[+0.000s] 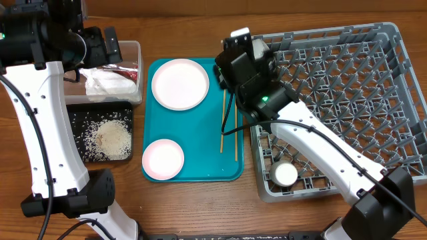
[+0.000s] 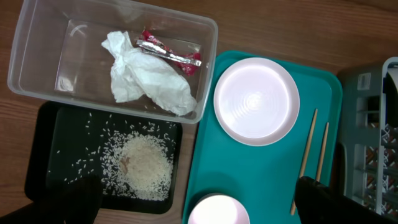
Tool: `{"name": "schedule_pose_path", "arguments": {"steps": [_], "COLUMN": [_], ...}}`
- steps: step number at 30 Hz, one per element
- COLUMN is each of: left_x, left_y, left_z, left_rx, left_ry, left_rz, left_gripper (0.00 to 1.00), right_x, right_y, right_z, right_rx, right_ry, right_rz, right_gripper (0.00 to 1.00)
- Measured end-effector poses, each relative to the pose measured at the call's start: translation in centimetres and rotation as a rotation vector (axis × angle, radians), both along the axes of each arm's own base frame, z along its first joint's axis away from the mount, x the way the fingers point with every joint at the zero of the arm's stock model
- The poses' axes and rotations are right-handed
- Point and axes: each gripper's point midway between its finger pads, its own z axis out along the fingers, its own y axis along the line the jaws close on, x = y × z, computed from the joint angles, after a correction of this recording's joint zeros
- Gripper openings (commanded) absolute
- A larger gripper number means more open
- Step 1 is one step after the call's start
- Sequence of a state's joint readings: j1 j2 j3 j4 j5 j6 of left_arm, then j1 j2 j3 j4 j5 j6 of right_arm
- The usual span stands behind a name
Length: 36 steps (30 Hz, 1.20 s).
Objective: Sort waste into correct bins and load items into the dishwasher
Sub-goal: 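Move the right gripper to the pink bowl and grasp it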
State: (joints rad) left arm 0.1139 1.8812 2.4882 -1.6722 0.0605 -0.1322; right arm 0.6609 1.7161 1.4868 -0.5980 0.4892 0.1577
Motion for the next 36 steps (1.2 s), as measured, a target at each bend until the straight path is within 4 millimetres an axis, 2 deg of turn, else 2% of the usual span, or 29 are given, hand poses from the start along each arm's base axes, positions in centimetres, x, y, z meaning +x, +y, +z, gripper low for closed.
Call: {"name": "schedule_pose_path", "arguments": {"steps": [2,5,11,16,20,24,30,36], "left_x": [0.0,0.0,0.0,0.0,0.0,0.0,0.0,0.0], "left_y": [0.0,0.0,0.0,0.0,0.0,0.0,0.0,0.0], "left_z": [0.0,0.0,0.0,0.0,0.0,0.0,0.0,0.0], "left_rx": [0.000,0.000,0.000,0.000,0.000,0.000,0.000,0.000], "left_ry": [0.000,0.000,0.000,0.000,0.000,0.000,0.000,0.000], "left_rz": [0.000,0.000,0.000,0.000,0.000,0.000,0.000,0.000], "left_gripper": [1.00,1.00,1.00,1.00,1.00,1.00,1.00,1.00], "right_x": [-1.7,-3.4,-5.4,-7.1,-8.5,-9.2,-10.3,-12.3], "right_y": [2.1,3.7,4.9,6.0,6.5,7.3,8.9,12.1], "right_z": [-2.0,-3.2,-4.1,-5.7,-8.1,-10.3,-11.3,-14.1], "right_rx": [0.146,0.255,0.336,0.422,0.460,0.467,0.481,0.493], "right_ry": [0.134,0.247,0.370,0.475,0.582,0.651,0.695,0.786], "right_rz": [0.042,0.072,0.096,0.097,0.072,0.056,0.069,0.138], "right_gripper": [1.00,1.00,1.00,0.93,0.86,0.83,0.78,0.67]}}
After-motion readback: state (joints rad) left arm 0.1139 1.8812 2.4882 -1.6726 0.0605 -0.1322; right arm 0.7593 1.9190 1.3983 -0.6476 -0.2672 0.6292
